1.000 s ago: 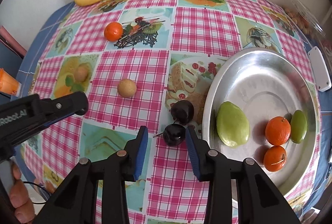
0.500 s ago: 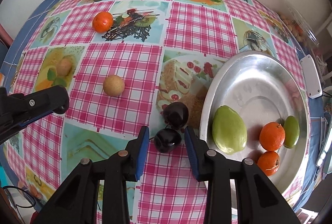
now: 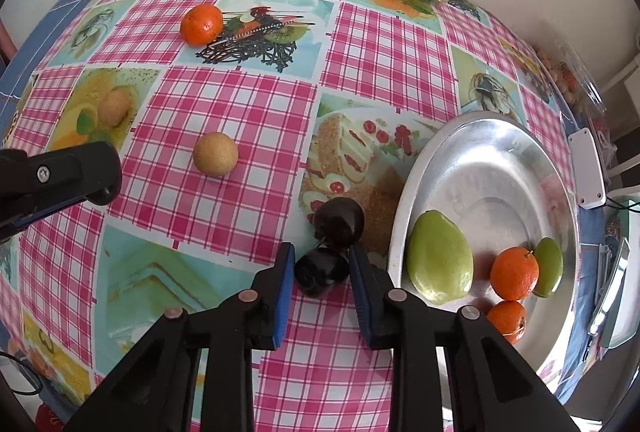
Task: Organize fruits
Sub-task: 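Carry both held plums over the steel bowl, then open the left tool to drop its plum in the bowl while the right tool releases its plum, then move both open tools back toward the last dark plum beside the bowl, then grasp the last dark plum with the right tool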
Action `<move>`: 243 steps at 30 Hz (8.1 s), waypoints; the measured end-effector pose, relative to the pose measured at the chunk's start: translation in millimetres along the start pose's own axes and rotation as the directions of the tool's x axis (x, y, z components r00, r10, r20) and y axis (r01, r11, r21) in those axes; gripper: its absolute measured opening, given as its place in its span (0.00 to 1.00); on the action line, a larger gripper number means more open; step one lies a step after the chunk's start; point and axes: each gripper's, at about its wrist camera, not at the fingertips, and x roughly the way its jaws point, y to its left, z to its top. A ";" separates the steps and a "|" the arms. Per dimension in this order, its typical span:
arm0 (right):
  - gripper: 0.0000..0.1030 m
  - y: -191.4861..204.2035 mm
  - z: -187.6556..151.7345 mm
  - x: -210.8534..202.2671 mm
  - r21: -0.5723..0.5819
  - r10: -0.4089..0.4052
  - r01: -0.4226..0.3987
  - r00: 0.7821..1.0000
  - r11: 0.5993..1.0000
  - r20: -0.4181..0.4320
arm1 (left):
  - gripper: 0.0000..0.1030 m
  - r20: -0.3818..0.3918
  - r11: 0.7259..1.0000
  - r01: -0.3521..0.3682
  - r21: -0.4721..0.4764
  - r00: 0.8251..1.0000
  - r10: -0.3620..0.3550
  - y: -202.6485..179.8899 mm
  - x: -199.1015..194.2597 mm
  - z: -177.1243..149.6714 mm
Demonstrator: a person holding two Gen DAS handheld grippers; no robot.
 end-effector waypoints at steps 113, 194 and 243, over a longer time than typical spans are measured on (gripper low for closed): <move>0.29 -223.6 -71.5 -17.4 0.620 0.180 -0.180 0.982 0.764 0.063 | 0.30 -0.152 0.875 0.063 0.481 0.988 0.012 -156.3 58.7 -92.2; 0.98 -96.7 -11.9 -37.7 0.196 0.241 -0.282 0.948 0.939 0.208 | 1.00 0.289 0.937 -0.249 0.245 0.941 0.174 -29.6 -28.2 15.5; 0.42 -22.2 25.3 -2.0 0.024 0.106 -0.105 0.994 0.994 -0.003 | 1.00 0.118 0.973 -0.184 0.142 0.979 0.168 22.0 -18.0 34.6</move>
